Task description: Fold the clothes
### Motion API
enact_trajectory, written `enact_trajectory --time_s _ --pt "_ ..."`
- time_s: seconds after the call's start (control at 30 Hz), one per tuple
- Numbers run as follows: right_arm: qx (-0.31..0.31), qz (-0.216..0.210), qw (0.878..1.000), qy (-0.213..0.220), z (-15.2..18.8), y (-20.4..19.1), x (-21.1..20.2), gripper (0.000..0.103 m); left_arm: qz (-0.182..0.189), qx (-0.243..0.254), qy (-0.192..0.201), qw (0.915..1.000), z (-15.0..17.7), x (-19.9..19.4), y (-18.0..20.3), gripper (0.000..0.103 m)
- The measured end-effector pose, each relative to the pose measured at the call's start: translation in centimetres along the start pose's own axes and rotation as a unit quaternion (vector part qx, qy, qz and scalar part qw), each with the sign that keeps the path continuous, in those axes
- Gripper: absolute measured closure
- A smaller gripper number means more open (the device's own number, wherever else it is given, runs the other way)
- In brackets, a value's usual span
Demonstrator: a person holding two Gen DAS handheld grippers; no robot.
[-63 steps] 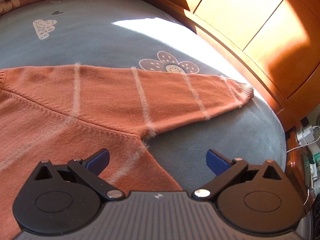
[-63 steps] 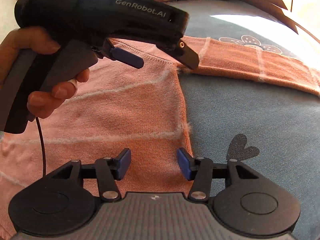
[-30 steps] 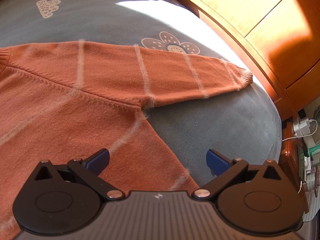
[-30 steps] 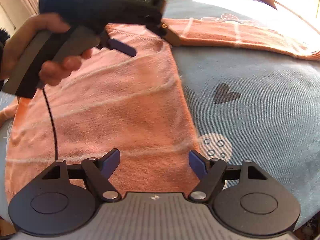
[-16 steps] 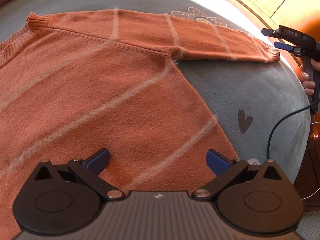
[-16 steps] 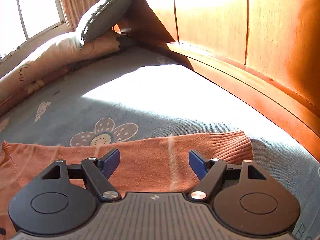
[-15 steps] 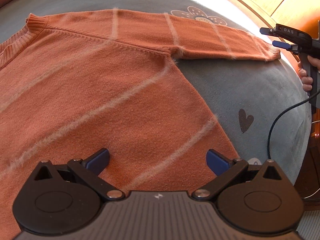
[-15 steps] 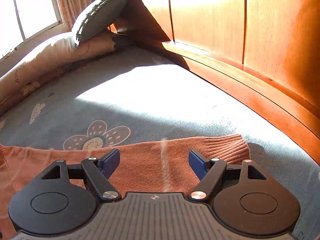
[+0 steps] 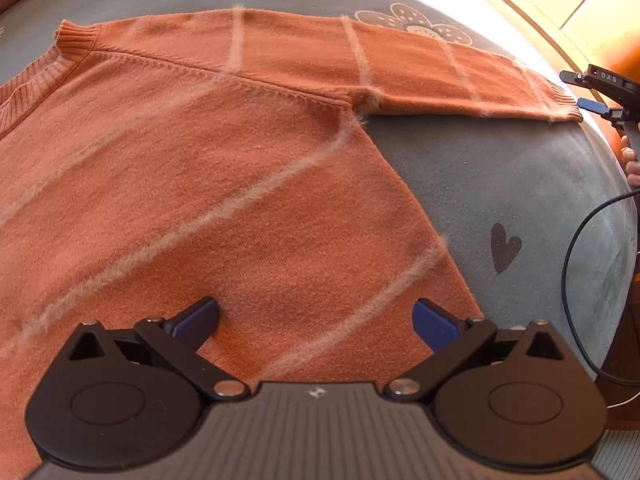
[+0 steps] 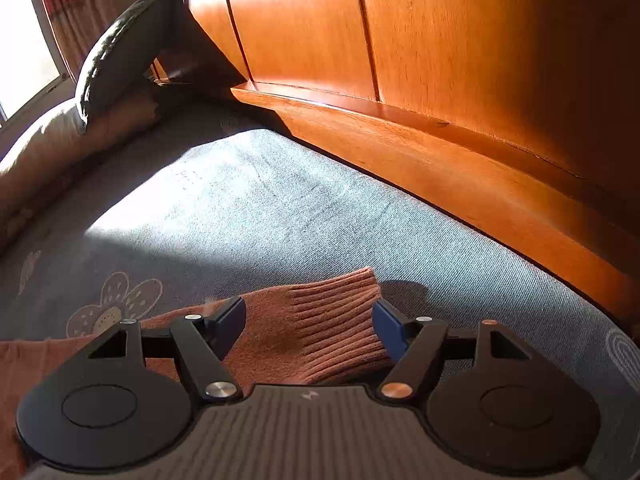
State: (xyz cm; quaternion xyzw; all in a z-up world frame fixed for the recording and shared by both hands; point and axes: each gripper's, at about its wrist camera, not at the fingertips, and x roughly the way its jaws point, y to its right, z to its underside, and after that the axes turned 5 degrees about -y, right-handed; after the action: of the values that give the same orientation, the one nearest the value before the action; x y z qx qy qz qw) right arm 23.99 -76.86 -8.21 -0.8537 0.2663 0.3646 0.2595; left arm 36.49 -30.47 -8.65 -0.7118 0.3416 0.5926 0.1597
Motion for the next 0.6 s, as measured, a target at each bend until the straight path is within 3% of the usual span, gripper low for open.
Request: enact_trajectory --time_s 0.27,0.5,0.6 --pt "-0.039 -0.007 0.999 -0.013 1.7 -3.5 -2.4 0.029 -0.01 -0.007 0.002 0.9999 0.2 -0.4 0.2 0.001" --pt "-0.074 -0.013 0.997 -0.025 3.2 -6.5 -4.4 0.025 -0.014 0.007 0.03 0.9994 1.8 -2.3 0.0 0.001" --pt "-0.101 -0.034 0.994 -0.036 5.3 -9.9 -6.3 0.025 -0.02 0.014 0.039 0.9989 3.2 -3.1 -0.8 0.001"
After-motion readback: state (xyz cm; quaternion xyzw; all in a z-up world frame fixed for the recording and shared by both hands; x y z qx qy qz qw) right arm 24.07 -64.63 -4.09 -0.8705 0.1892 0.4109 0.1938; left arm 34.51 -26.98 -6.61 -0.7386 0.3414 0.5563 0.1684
